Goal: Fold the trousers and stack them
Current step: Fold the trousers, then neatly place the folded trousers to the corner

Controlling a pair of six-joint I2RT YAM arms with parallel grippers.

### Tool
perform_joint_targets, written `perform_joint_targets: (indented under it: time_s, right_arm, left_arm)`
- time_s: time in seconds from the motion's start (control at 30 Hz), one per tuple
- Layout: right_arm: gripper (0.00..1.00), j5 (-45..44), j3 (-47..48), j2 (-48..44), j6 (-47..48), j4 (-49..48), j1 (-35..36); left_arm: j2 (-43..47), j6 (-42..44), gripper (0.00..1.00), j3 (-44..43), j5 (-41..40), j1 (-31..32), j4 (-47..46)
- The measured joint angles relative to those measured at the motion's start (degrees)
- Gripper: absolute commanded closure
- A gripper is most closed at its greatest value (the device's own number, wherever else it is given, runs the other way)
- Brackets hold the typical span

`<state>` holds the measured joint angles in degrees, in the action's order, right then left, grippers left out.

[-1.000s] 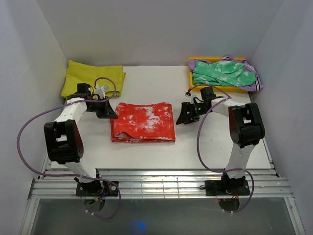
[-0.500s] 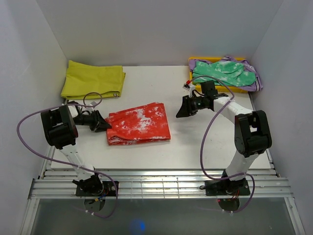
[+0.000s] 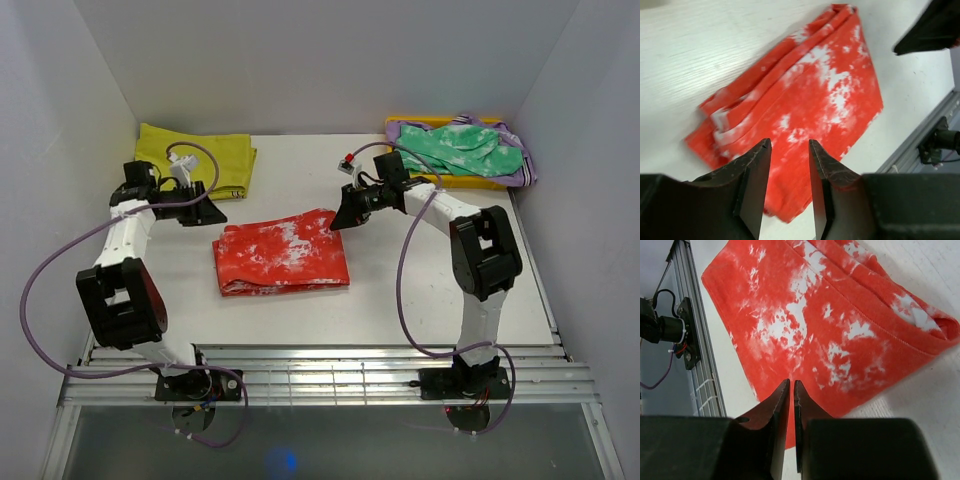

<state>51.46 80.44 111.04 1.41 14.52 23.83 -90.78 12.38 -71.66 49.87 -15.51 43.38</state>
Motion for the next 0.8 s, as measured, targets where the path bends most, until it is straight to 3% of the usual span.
perform_joint_targets:
  time_s: [0.17,0.3,0.37,0.5,0.63,0.8]
  right_arm:
    - [0.86,0.15,2.89,7.08,-4.39,-4.57,1.31]
    - [0.86,-0.59,4.22,13.14,-7.96,-8.46,1.81]
    - [0.87,-1.73,4.17,15.89,-9.62,-9.64,1.86]
    - [0.88,-2.84,3.15,16.26,-12.41,-12.0,1.66]
    - [0.88,-5.55,-1.27,13.03,-14.38,-14.21,0.7]
    - [0.87,-5.81,-7.65,3.58,-16.61,-14.14,-0.26]
  left_arm:
    - [-4.48,-4.74,0.56,3.72,3.23,5.9,-5.75]
    - [-17.05,-12.02,0.53,7.15,3.98,4.42,-12.35]
    - [-22.58,-16.46,0.51,7.28,8.39,2.84,-14.08]
    - [-26.23,-20.5,0.47,1.88,11.39,1.31,-13.9]
    - [-29.4,-18.6,0.44,-9.35,9.68,1.07,-13.22]
    - [-24.74,-10.25,0.46,-10.86,11.13,0.28,-4.9]
